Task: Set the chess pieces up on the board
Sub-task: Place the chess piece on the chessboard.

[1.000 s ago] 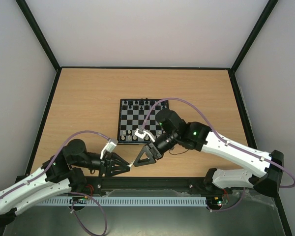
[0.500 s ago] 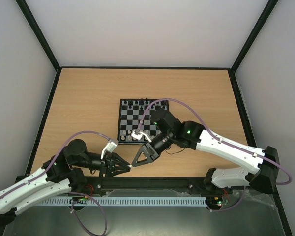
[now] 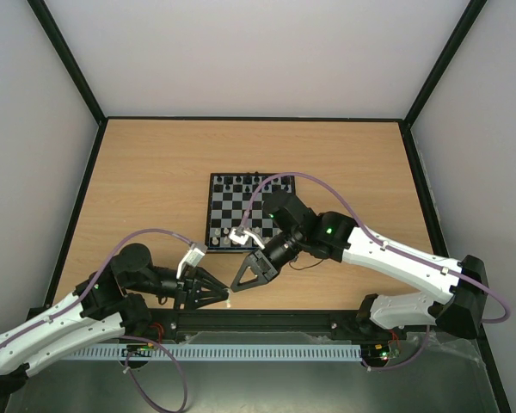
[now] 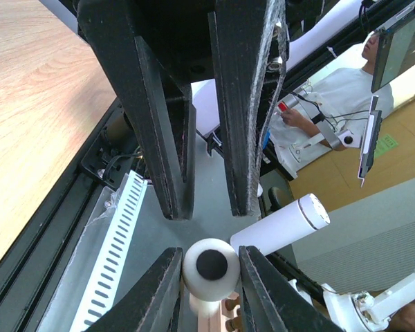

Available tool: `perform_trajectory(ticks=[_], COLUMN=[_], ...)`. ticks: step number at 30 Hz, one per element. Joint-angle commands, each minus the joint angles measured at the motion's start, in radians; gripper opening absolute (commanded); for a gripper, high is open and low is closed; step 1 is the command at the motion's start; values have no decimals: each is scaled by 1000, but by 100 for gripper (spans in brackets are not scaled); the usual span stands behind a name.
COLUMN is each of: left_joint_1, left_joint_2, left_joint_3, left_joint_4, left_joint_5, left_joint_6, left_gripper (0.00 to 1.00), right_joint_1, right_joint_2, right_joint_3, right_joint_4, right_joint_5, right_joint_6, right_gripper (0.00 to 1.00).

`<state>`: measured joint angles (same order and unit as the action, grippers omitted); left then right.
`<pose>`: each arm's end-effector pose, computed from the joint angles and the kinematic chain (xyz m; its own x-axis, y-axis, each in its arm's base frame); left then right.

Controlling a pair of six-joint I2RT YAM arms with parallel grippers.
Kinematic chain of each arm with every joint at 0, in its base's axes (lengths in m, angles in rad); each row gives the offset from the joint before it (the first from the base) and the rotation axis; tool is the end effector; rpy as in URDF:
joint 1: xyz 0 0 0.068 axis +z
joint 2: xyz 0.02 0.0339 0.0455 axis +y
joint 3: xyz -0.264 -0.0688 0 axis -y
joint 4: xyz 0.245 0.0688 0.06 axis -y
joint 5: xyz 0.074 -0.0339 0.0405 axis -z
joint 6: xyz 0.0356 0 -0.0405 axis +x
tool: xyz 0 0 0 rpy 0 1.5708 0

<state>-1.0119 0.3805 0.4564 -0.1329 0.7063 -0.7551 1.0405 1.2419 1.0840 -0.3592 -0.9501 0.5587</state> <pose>0.0417 -0.1102 0.2842 -0.6995 0.1352 -0.7017 0.6992 -0.0732 -0.7112 0.1108 0.2462 0.3373 -0.6676 -0.5290 -0.5239 -0.5962 -0.0417 0.8018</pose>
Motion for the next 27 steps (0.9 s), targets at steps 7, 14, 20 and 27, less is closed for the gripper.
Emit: perform_trajectory(ticks=[7, 14, 20, 27], left_joint_1=[-6, -5, -4, -1], left_joint_2=[1, 95, 152, 214], left_joint_3=[-3, -32, -68, -65], left_joint_4=[-16, -60, 24, 79], left_joint_5=[-56, -281, -402, -497], left_joint_6=[-6, -7, -37, -110], left_gripper=[20, 14, 14, 13], right_joint_1=[-4, -172, -289, -290], right_joint_2=[1, -42, -83, -219], right_joint_3=[-1, -172, -353, -497], right_joint_4=[12, 83, 235, 379], right_joint_5=[-1, 236, 256, 300], right_joint_6=[-20, 7, 66, 164], right_gripper=[20, 17, 20, 22])
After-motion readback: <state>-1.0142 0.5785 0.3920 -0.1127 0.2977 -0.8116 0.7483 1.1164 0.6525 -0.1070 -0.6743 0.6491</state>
